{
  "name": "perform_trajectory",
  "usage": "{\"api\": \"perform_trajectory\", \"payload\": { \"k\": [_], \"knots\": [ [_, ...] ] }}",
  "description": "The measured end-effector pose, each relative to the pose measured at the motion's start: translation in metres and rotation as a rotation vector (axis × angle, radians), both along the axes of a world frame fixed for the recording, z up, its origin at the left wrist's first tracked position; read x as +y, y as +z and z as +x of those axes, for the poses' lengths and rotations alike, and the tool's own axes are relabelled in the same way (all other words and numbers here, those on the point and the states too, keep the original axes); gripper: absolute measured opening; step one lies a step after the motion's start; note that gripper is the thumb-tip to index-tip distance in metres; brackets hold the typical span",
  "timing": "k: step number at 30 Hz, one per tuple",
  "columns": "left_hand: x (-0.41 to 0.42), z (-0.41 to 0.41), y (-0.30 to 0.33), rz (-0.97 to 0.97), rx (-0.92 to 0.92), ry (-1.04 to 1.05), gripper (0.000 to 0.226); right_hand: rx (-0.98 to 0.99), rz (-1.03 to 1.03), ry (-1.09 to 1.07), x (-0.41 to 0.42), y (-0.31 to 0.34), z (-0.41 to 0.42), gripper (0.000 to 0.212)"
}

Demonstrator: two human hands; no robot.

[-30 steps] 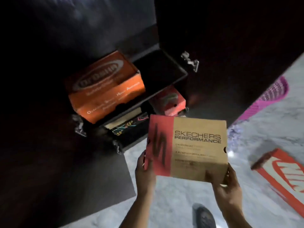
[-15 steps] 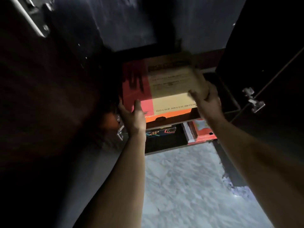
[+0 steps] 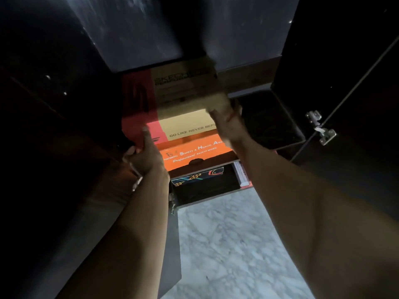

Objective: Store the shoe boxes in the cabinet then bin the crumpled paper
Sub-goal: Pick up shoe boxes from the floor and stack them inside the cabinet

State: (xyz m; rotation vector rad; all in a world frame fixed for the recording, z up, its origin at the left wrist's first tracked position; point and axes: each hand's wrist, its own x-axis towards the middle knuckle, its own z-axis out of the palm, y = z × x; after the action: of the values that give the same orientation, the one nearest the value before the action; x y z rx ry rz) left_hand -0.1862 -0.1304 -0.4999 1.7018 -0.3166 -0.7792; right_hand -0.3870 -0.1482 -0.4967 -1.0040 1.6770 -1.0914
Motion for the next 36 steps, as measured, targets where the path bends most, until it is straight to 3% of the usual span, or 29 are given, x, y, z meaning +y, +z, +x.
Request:
{"api": "perform_trajectory", "payload": {
  "k": [2,4,7,11,15,20,26,30,32,34,36],
  "knots": [
    [0.027,-0.023,-0.006,0.054,-0.025,-0.144,0.062,-0.009,-0.014,-0.08,0.037,-0.009,-0.013,0.107],
    [0.068,-0.052,-0.033,0.188,0.004,-0.417,0.047,-0.028,0.019,-0.156,0.089,-0.033,-0.032,0.102],
    [0.152,-0.102,-0.09,0.474,0.064,-0.861,0.032,0.005,0.316,-0.202,0.196,-0.087,-0.074,0.091],
    [0.259,-0.176,-0.125,0.79,-0.06,-1.326,0.033,-0.049,0.645,-0.305,0.357,-0.137,-0.141,0.099],
    [0.344,-0.274,-0.13,0.819,-0.208,-1.745,0.02,-0.131,0.801,-0.563,0.51,-0.169,-0.209,0.098],
    [0.43,-0.411,-0.172,0.713,-0.467,-2.101,0.026,-0.206,0.857,-0.889,0.66,-0.211,-0.305,0.087],
    [0.503,-0.535,-0.28,0.742,-0.692,-2.27,0.048,-0.236,0.873,-1.128,0.766,-0.3,-0.391,0.081],
    [0.532,-0.608,-0.373,0.777,-0.669,-2.263,0.084,-0.269,0.849,-1.206,0.791,-0.383,-0.44,0.085],
    [0.542,-0.638,-0.418,0.772,-0.707,-2.153,0.091,-0.267,0.855,-1.191,0.804,-0.451,-0.46,0.098],
    [0.542,-0.657,-0.455,0.682,-0.79,-2.063,0.095,-0.302,0.883,-1.193,0.829,-0.567,-0.466,0.124],
    [0.539,-0.663,-0.494,0.58,-0.807,-2.047,0.089,-0.345,0.878,-1.221,0.835,-0.608,-0.467,0.136]
  ]
}}
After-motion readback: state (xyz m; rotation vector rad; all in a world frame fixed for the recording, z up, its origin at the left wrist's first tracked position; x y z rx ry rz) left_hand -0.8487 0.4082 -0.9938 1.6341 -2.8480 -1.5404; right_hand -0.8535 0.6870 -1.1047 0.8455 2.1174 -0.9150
